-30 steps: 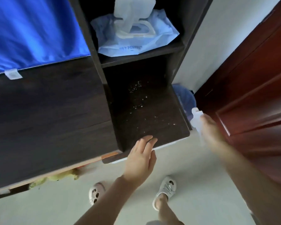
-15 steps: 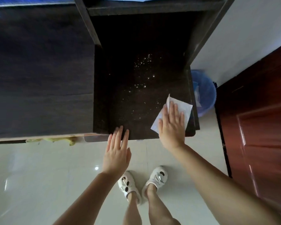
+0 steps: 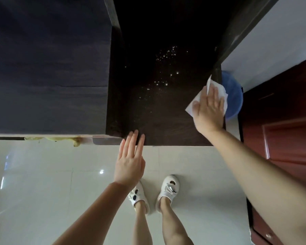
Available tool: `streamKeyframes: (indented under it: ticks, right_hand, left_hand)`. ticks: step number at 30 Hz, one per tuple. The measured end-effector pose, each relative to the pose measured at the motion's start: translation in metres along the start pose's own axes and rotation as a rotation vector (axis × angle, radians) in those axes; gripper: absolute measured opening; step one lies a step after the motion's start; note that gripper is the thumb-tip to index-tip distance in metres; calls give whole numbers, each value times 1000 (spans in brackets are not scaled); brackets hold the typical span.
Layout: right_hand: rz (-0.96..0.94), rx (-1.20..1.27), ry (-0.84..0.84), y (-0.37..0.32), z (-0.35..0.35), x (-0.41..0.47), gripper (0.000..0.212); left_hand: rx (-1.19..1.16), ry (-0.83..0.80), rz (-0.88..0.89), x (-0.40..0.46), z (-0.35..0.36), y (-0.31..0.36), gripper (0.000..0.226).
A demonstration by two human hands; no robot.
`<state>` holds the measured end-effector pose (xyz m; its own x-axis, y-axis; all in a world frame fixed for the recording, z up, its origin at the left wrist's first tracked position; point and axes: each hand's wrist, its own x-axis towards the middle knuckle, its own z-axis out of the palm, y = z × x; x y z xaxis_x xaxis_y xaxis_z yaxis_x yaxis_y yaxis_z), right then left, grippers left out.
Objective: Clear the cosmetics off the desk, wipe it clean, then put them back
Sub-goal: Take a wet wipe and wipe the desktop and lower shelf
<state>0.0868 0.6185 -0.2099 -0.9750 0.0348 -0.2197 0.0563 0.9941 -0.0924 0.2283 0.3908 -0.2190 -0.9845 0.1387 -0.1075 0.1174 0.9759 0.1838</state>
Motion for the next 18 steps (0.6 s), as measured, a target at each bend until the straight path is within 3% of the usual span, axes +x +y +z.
streamKeyframes:
  ticks: [2,5,9,11,15,16,18]
  right_hand:
    - [-89,10,-27,-45,6,-8,58]
    - [-478,-52,-94,-108,15,-27,58]
    - [-877,-83,-205,-109,8,-22,58]
    - [-800,-41,-209,-81,5,-11,56]
    - [-125,-5,-49,-41,4,-5,60]
    - [-88,-1,-39,-50,7,-13,62]
    - [-292,-6,-44,-80,15,-32,63]
  left_hand:
    - [-26,-3,4,-1,-1,-3,58]
    - [-114,19,19,-6,-3,-7,56]
    - [-143,21,35,-23,-2,-20,57]
    - [-124,-8,44,-29,0,-25,58]
    - [-83,-39,43,-28,-2,-29,55]
    - [-80,-41,46,-27,-2,-29,55]
    - [-79,-38,56,-29,-3,-30,57]
